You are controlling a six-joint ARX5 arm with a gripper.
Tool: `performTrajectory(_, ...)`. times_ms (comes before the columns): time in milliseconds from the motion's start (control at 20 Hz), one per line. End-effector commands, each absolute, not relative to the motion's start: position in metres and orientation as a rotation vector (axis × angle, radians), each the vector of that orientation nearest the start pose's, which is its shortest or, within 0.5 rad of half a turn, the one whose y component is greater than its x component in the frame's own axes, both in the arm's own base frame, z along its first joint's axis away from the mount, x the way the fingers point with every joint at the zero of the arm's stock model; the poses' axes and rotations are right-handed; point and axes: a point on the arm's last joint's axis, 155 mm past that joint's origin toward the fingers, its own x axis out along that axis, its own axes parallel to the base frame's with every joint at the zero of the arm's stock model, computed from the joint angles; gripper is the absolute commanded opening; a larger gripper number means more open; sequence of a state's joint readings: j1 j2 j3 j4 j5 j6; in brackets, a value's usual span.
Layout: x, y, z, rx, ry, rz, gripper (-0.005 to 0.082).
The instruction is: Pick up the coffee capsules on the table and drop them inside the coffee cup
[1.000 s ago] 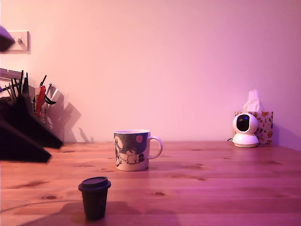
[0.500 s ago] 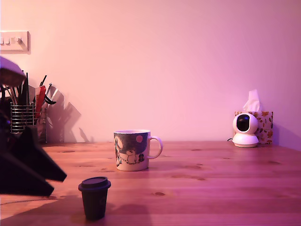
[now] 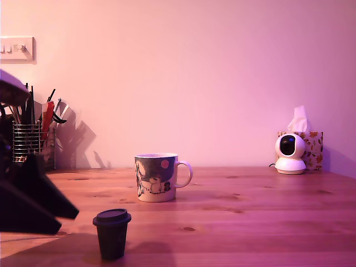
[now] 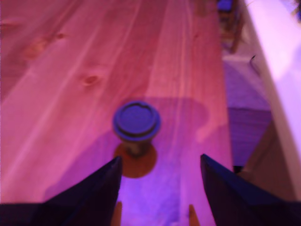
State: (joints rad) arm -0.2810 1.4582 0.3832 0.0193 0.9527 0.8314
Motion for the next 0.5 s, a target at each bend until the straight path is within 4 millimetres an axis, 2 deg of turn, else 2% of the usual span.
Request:
performTrajectory(0,0.186,-0.212,0.021,0.256,0.559,-1.449,0.0475)
performTrajectory(450,0.197,-0.215,0.015,0.279,0.516,-1.441,0.0475)
